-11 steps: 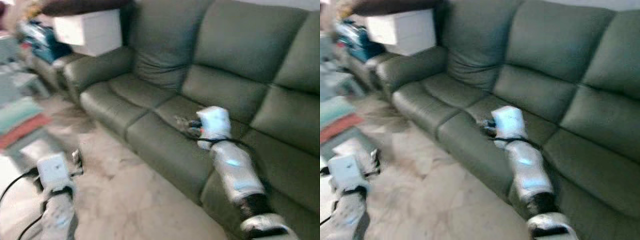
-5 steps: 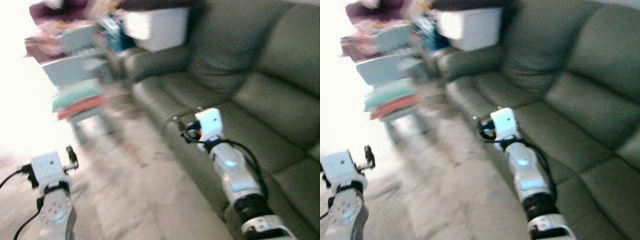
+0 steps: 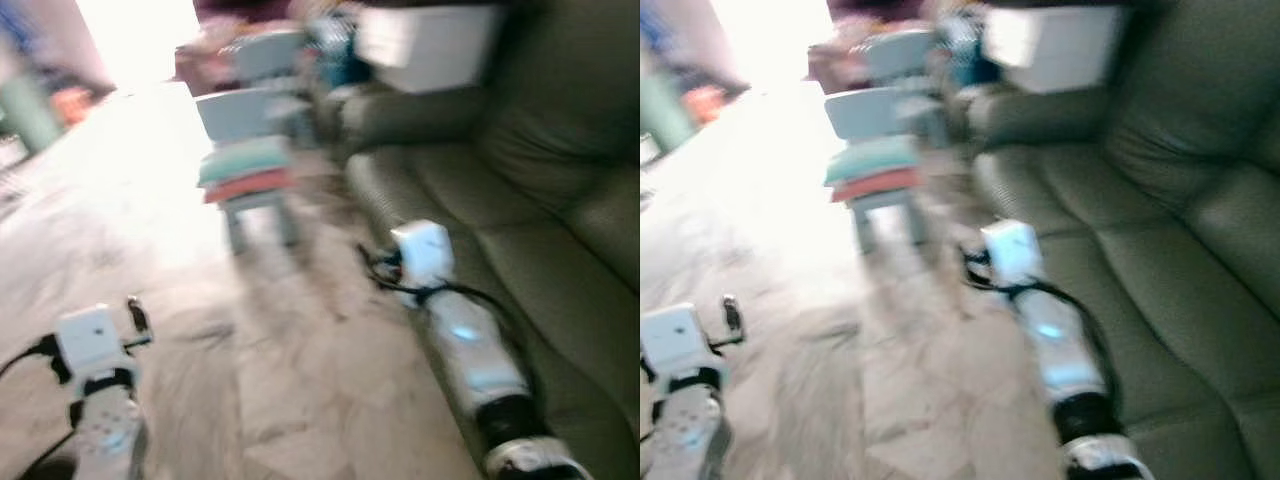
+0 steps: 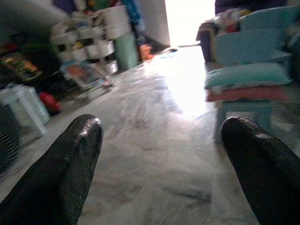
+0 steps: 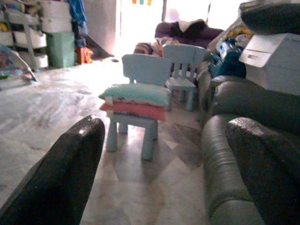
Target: Move the pillow to the sofa
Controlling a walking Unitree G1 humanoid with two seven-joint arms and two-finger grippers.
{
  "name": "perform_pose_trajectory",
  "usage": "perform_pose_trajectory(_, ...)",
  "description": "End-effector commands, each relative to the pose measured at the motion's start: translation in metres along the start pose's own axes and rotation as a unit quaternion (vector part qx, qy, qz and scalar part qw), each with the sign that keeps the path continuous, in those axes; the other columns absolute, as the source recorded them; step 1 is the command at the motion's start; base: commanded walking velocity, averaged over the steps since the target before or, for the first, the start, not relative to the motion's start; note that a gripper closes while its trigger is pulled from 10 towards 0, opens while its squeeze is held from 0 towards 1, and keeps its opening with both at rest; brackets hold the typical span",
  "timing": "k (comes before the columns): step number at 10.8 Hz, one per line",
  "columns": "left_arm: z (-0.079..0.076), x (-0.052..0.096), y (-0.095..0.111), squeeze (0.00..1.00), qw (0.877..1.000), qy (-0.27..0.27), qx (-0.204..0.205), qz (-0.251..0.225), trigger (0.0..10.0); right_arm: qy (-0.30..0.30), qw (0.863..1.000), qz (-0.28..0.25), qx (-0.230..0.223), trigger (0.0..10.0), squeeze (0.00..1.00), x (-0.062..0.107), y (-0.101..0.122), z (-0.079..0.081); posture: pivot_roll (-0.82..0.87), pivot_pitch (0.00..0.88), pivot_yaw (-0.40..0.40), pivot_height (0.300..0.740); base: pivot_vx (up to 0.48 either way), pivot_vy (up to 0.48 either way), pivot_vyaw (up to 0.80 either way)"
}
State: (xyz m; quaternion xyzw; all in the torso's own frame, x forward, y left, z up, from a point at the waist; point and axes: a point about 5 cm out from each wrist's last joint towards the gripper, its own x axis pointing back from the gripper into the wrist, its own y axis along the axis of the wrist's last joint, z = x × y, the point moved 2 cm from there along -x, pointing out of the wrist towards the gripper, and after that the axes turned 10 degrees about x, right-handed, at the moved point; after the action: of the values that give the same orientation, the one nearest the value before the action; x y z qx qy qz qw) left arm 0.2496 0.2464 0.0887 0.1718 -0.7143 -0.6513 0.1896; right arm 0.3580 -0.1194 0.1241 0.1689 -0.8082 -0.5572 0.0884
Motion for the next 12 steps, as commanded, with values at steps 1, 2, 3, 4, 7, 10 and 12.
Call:
perform_pose_trajectory(1, 0.009, -0.003, 0.004, 0.0, 1.0, 0.018, -0.011, -0.008, 10.0, 0.013, 1.0, -0.022, -0.004, 10.0, 0.0, -0.006, 0.013, 0.01, -0.12, 0.032, 0.075, 0.74, 0.0, 0.0, 0.8)
perform_pose_trajectory(2, 0.013, -0.004, 0.006, 0.0, 1.0, 0.028, -0.009, -0.011, 10.0, 0.014, 1.0, -0.024, -0.009, 10.0, 0.0, -0.006, 0.013, 0.011, -0.12, 0.032, 0.075, 0.74, 0.0, 0.0, 0.54)
perform_pose_trajectory(3, 0.014, -0.004, 0.006, 0.0, 0.999, 0.03, -0.009, -0.013, 10.0, 0.014, 0.999, -0.025, -0.016, 10.0, 0.0, -0.006, 0.013, 0.011, -0.13, 0.036, 0.08, 0.74, 0.0, 0.0, 0.0)
perform_pose_trajectory(4, 0.018, -0.003, 0.007, 0.0, 0.999, 0.032, -0.014, -0.012, 10.0, 0.014, 0.999, -0.025, -0.018, 10.0, 0.0, -0.005, 0.013, 0.011, -0.13, 0.037, 0.082, 0.74, 0.0, 0.0, 0.0)
perform_pose_trajectory(7, 0.026, 0.0, 0.002, 0.0, 0.998, 0.055, -0.009, -0.001, 10.0, 0.017, 0.999, -0.026, -0.02, 10.0, 0.0, -0.004, 0.013, 0.012, -0.13, 0.038, 0.078, 0.74, 0.0, 0.0, 0.0)
perform_pose_trajectory(10, 0.018, 0.003, 0.004, 0.0, 1.0, 0.017, 0.015, -0.006, 10.0, 0.02, 0.999, -0.027, -0.019, 10.0, 0.0, -0.004, 0.014, 0.012, -0.13, 0.037, 0.073, 0.74, 0.085, 0.0, 0.0)
perform_pose_trajectory(12, 0.016, 0.003, 0.005, 0.0, 1.0, 0.014, 0.016, -0.005, 10.0, 0.019, 0.999, -0.028, -0.02, 10.0, 0.0, -0.004, 0.015, 0.012, -0.13, 0.036, 0.071, 0.74, 0.45, 0.0, 0.0)
